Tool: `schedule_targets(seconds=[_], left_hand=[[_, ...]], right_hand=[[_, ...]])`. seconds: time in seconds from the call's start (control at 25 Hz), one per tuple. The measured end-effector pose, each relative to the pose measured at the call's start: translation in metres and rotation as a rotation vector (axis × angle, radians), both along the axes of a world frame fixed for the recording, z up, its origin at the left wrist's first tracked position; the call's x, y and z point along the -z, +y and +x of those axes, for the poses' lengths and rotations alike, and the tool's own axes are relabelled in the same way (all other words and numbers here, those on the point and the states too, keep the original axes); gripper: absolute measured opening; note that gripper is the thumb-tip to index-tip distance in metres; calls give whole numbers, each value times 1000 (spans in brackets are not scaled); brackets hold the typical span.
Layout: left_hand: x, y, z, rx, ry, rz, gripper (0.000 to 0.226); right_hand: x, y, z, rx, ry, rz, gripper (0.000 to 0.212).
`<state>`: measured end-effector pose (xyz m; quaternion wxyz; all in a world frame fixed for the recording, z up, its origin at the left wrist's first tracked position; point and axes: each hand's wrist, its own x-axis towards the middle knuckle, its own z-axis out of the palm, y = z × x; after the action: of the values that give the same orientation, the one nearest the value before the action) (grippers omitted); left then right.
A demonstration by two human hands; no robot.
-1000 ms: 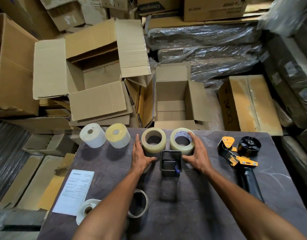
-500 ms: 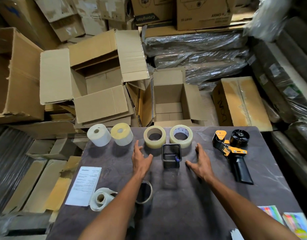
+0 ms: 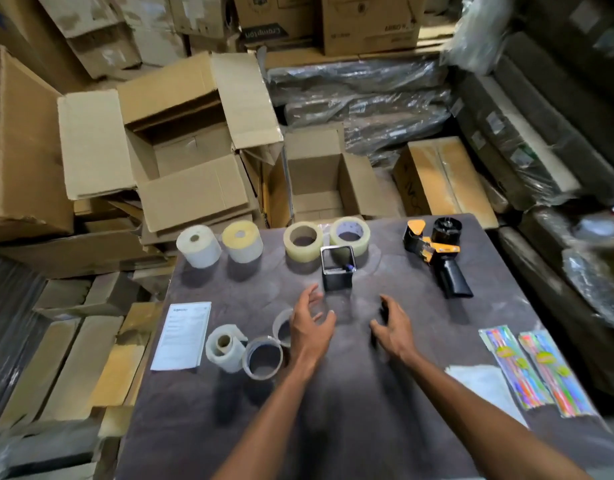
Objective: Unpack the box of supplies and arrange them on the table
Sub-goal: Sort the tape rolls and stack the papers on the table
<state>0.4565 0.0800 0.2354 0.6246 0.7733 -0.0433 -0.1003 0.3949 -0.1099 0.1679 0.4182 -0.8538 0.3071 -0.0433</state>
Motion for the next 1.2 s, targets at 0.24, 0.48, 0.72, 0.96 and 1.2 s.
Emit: schedule_targets(seconds=[0.24,0.48,0.72,0.96,1.2], left_hand=[[26,16,-55,144,4,40,59],[40,13,-90,198,31,112,61],[47,7,-139,147,76,185,59],[59,-7,-195,118,103,206,60],[56,-28,-246,77,98,215,53]], right_hand=[[13,32,-50,20,-36,71,60],[6,45,-81,-6,-47,82,55],[2,48,-123,-97,-60,89,51],[4,40,-168,-142,-83,143,48],[-25,20,-203,-35,-133,343,33]])
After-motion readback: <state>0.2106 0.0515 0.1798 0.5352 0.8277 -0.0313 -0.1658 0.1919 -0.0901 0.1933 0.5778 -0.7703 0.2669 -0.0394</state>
